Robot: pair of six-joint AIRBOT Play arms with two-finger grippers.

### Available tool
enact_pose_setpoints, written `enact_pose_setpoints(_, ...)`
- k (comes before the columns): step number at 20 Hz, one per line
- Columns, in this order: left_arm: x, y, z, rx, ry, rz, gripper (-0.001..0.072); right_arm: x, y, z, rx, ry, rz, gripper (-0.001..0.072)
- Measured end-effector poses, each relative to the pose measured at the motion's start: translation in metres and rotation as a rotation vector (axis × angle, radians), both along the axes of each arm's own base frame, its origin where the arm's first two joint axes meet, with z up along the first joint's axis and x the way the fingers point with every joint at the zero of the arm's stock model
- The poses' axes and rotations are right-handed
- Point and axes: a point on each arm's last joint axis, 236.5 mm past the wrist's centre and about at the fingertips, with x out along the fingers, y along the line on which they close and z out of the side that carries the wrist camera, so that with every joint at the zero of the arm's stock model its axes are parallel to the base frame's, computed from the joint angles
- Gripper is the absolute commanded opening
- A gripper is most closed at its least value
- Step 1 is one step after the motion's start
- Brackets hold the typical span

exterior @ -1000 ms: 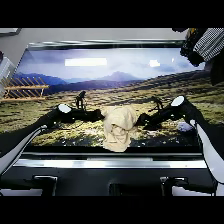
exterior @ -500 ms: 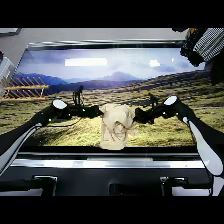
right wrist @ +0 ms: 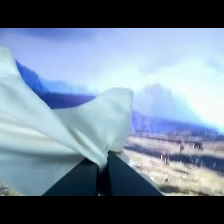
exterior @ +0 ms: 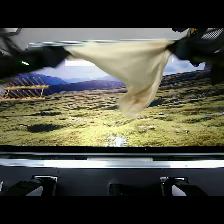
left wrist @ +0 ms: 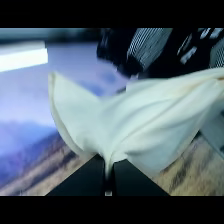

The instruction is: Fold the clothes and pants, and hang the long-sleeved shirts on hangers.

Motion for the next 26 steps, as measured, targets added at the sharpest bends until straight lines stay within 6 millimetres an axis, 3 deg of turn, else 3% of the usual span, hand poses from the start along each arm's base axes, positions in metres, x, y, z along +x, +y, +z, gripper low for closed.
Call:
enact_pose_setpoints(3,-0.067,0.015,0.108,-0.062,-0.268,0.032,0.0019,-0.060,0.002,0.097,0.015,-0.271,-0.018,0.0040)
enact_pose_setpoints(5,-0.115,0.024,0.156,-0.104,-0.401,0.042,0.0019,-0.101,0.003,0.145,0.033,-0.422,-0.035,0.0042)
enact_pose_setpoints(8,-0.156,0.035,0.188,-0.120,-0.510,0.062,0.0019,-0.143,0.003,0.181,0.045,-0.543,-0.048,0.0042)
enact_pose_setpoints(10,-0.160,0.038,0.186,-0.094,-0.520,0.078,0.0018,-0.149,0.006,0.175,0.022,-0.525,-0.034,0.0042)
enact_pose_setpoints(11,-0.155,0.038,0.176,-0.070,-0.497,0.082,0.0019,-0.144,0.008,0.161,0.002,-0.471,-0.021,0.0041)
enact_pose_setpoints(13,-0.131,0.036,0.138,-0.009,-0.399,0.091,0.0019,-0.123,0.011,0.112,-0.036,-0.282,0.017,0.0041)
enact_pose_setpoints(14,-0.114,0.034,0.107,0.028,-0.323,0.092,0.0019,-0.107,0.012,0.078,-0.050,-0.159,0.042,0.0041)
enact_pose_setpoints(16,-0.080,0.028,0.029,0.090,-0.139,0.088,0.0019,-0.070,0.011,0.007,-0.056,0.081,0.076,0.0041)
enact_pose_setpoints(18,-0.054,0.024,-0.066,0.122,0.089,0.088,0.0019,-0.027,0.013,-0.069,-0.036,0.290,0.091,0.0041)
enact_pose_setpoints(21,-0.044,0.022,-0.202,0.107,0.413,0.124,0.0019,0.030,0.050,-0.174,0.063,0.527,0.130,0.0042)
enact_pose_setpoints(23,-0.055,0.022,-0.270,0.083,0.578,0.152,0.0019,0.051,0.091,-0.237,0.164,0.682,0.148,0.0048)
enact_pose_setpoints(24,-0.061,0.023,-0.293,0.076,0.634,0.165,0.0019,0.054,0.111,-0.265,0.207,0.759,0.156,0.0085)
enact_pose_setpoints(25,-0.067,0.024,-0.310,0.069,0.680,0.175,0.0019,0.053,0.127,-0.288,0.233,0.824,0.163,0.0224)
enact_pose_setpoints(26,-0.072,0.024,-0.322,0.069,0.710,0.179,0.0019,0.050,0.140,-0.306,0.249,0.876,0.173,0.0414)
